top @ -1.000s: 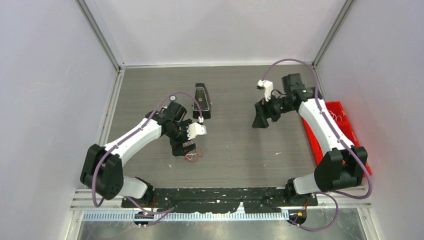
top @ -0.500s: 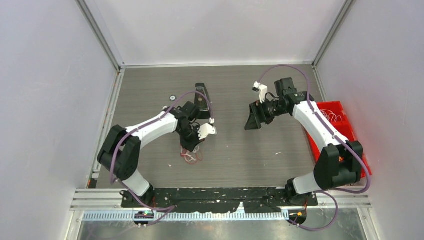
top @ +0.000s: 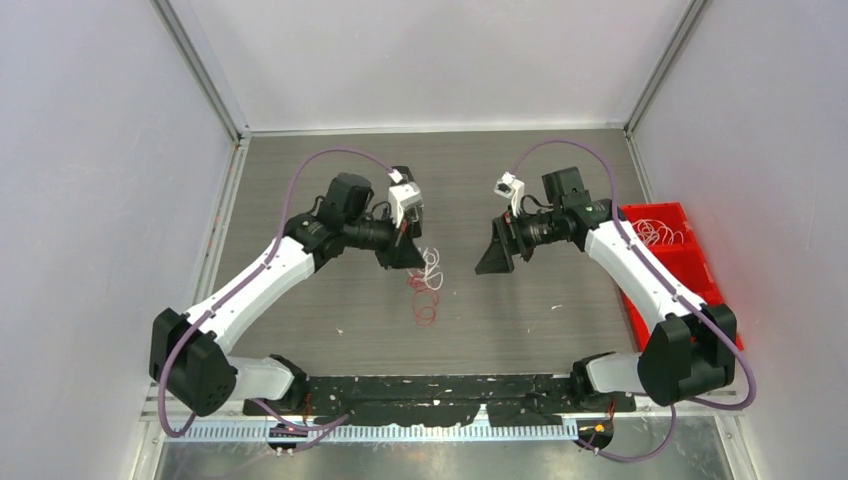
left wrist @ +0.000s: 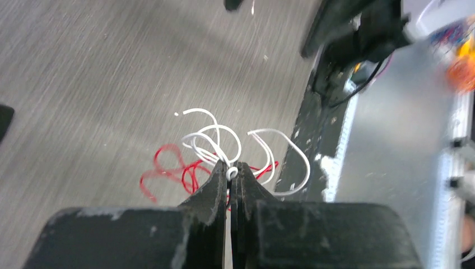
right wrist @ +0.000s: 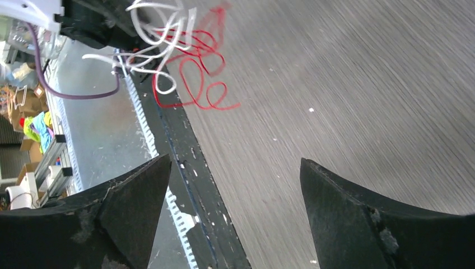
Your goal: Untangle the cables
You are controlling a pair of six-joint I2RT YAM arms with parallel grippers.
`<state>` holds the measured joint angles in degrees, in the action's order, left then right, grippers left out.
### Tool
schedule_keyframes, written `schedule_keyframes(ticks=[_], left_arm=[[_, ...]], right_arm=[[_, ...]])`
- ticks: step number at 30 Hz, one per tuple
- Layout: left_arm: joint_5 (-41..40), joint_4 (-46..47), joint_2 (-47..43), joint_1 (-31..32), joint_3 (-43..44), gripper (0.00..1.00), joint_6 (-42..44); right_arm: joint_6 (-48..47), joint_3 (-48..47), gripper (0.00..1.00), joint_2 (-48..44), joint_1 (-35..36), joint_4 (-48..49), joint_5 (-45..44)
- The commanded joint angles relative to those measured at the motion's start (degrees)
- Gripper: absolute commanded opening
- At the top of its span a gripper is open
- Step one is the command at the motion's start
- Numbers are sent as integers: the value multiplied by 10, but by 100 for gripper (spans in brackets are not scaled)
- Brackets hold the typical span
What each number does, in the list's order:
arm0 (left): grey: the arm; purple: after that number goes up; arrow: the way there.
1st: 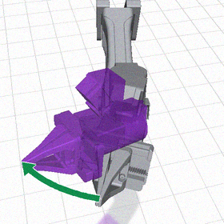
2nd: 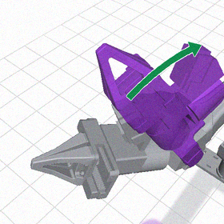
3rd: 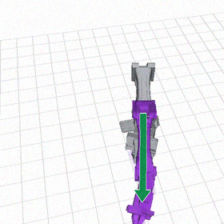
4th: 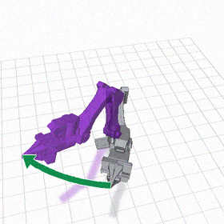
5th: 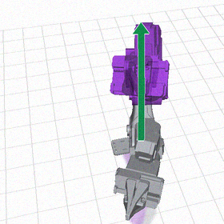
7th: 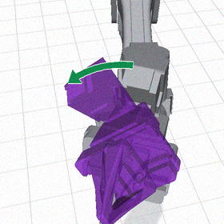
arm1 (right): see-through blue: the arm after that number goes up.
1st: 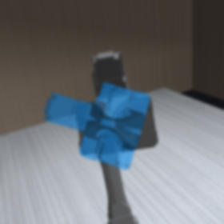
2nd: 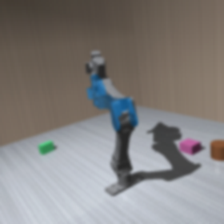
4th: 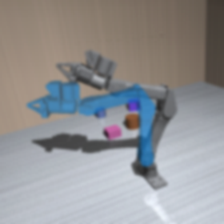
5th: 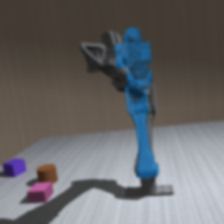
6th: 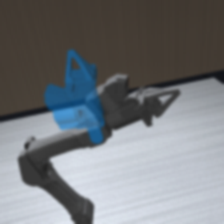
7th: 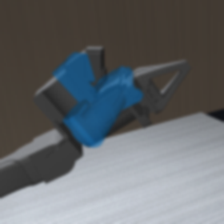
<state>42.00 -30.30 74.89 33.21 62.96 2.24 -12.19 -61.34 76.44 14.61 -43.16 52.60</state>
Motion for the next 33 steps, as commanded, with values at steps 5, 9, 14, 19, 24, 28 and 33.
schedule_keyframes(ticks=[5,9,14,19,24,28,33], left_arm=[[56,356,-7,-87,-112,0,-466],[45,381,-11,-94,-126,0,-496],[23,401,-15,-114,-152,0,-534],[24,447,-13,-141,-186,0,-591],[16,471,-8,-165,-206,0,-630],[10,457,-7,-177,-210,0,-642],[9,457,-14,-179,-216,0,-655]], right_arm=[[111,72,92,-94,75,205,17],[150,105,92,-102,127,305,-42],[145,107,92,-57,177,326,-107],[186,151,94,-42,213,465,-171],[196,147,97,17,259,553,-186],[175,121,98,62,305,590,-228],[171,103,96,119,329,640,-302]])
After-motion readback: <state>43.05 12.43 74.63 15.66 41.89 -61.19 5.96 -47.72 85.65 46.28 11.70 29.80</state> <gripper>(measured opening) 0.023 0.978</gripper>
